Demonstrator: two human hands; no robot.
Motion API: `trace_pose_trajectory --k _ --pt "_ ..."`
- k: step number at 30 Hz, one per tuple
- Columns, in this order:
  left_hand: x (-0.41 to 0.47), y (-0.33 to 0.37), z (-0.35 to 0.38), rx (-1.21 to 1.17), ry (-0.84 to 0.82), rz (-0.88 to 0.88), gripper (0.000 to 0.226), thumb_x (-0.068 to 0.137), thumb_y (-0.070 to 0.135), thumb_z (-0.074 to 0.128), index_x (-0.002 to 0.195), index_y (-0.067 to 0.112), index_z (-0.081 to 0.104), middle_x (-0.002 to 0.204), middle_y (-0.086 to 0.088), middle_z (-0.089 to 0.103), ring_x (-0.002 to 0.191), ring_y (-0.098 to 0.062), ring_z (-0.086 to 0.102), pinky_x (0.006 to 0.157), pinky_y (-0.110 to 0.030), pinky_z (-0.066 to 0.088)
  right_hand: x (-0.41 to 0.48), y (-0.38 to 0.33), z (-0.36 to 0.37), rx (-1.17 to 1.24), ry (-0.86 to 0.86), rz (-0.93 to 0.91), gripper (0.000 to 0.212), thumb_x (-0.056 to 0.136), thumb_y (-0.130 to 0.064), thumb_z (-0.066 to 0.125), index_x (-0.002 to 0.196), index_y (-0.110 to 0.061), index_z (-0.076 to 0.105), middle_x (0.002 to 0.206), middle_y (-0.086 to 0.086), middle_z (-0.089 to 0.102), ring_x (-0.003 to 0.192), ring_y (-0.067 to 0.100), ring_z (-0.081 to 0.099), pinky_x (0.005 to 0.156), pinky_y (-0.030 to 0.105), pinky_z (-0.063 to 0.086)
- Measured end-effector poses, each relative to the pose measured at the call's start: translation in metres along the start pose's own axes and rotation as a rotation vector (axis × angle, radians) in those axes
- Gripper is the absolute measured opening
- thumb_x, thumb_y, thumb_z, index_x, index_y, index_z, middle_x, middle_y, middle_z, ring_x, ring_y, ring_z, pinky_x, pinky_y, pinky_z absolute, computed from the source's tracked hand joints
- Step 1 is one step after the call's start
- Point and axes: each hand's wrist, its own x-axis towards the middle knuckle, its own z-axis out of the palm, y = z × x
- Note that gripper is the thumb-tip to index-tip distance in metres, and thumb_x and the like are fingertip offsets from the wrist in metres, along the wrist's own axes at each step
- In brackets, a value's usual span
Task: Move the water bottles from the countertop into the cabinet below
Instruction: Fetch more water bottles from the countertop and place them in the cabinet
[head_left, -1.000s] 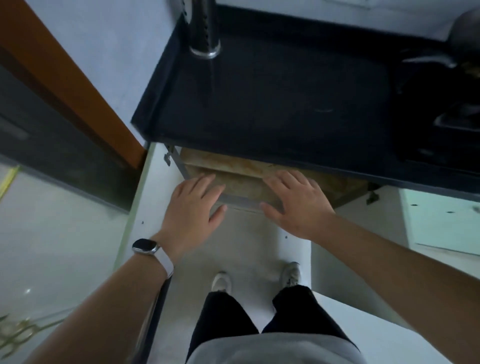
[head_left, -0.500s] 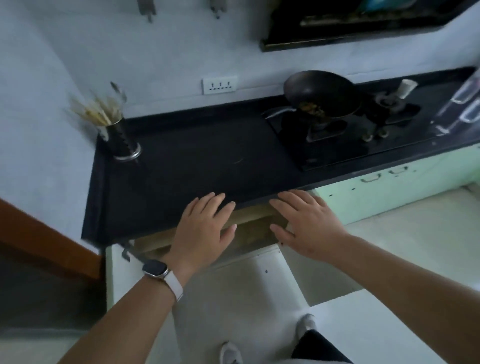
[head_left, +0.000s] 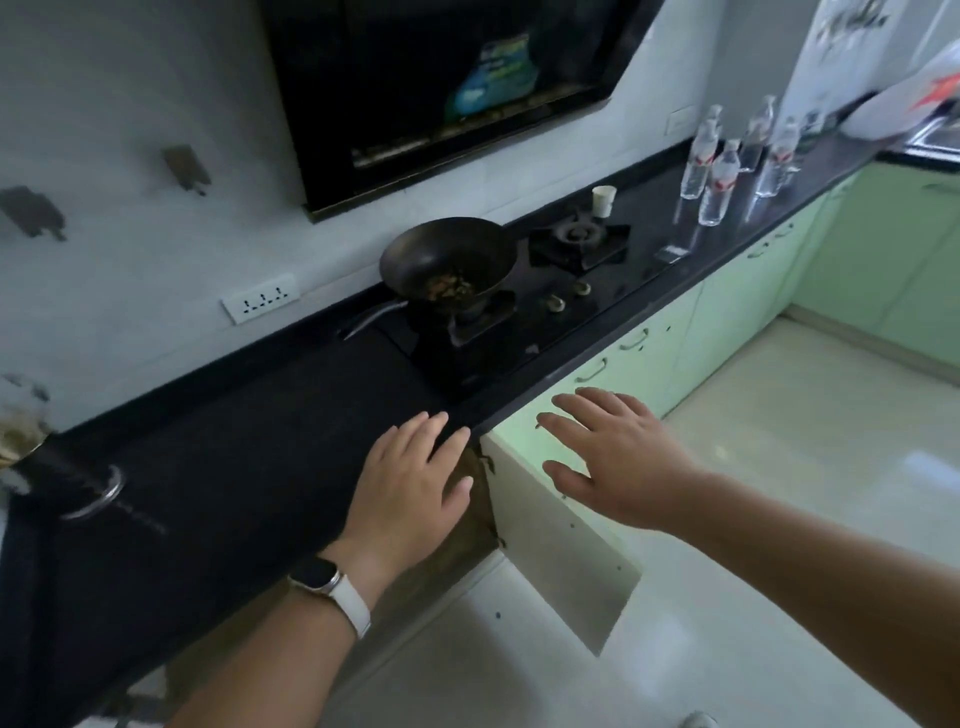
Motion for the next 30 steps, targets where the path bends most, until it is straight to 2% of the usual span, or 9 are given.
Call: trace_pose_trajectory --k 10,18,24,30 --pt "0.172 0.156 0.020 -0.008 0.061 0.212 0.050 0.094 0.043 0.050 0.134 0.016 0.061 0.139 -0.011 0.060 0.132 -0.033 0.054 0.106 -0.052 0.046 -0.051 0.205 -0.021 -0.018 0.115 0.159 0.053 0.090 -0.054 0.042 0.127 -0.022 0.061 0.129 0.003 0.062 0.120 0.031 0.058 0.099 0.046 0.047" --pt "0.287 0.268 0.047 -0.057 0.139 0.358 0.049 0.091 0.042 0.049 0.127 0.012 0.066 0.130 -0.013 0.064 0.124 -0.036 0.059 0.100 -0.052 0.049 -0.091 0.338 -0.028 -0.028 0.152 0.277 0.054 0.090 -0.055 0.044 0.128 -0.021 0.061 0.129 0.005 0.062 0.122 0.032 0.056 0.100 0.046 0.047" --pt "0.356 0.323 0.067 -0.077 0.200 0.496 0.047 0.091 0.041 0.051 0.126 0.012 0.065 0.129 -0.014 0.063 0.123 -0.036 0.058 0.098 -0.054 0.049 -0.111 0.408 -0.039 -0.064 0.178 0.388 0.056 0.091 -0.056 0.043 0.132 -0.022 0.058 0.132 0.005 0.060 0.125 0.031 0.052 0.103 0.044 0.042" --pt "0.426 0.339 0.094 -0.108 0.250 0.574 0.046 0.092 0.039 0.052 0.125 0.011 0.065 0.127 -0.015 0.064 0.122 -0.037 0.059 0.097 -0.054 0.049 -0.091 0.456 -0.042 -0.088 0.168 0.462 0.057 0.092 -0.057 0.040 0.136 -0.023 0.054 0.135 0.004 0.058 0.127 0.031 0.050 0.106 0.044 0.038"
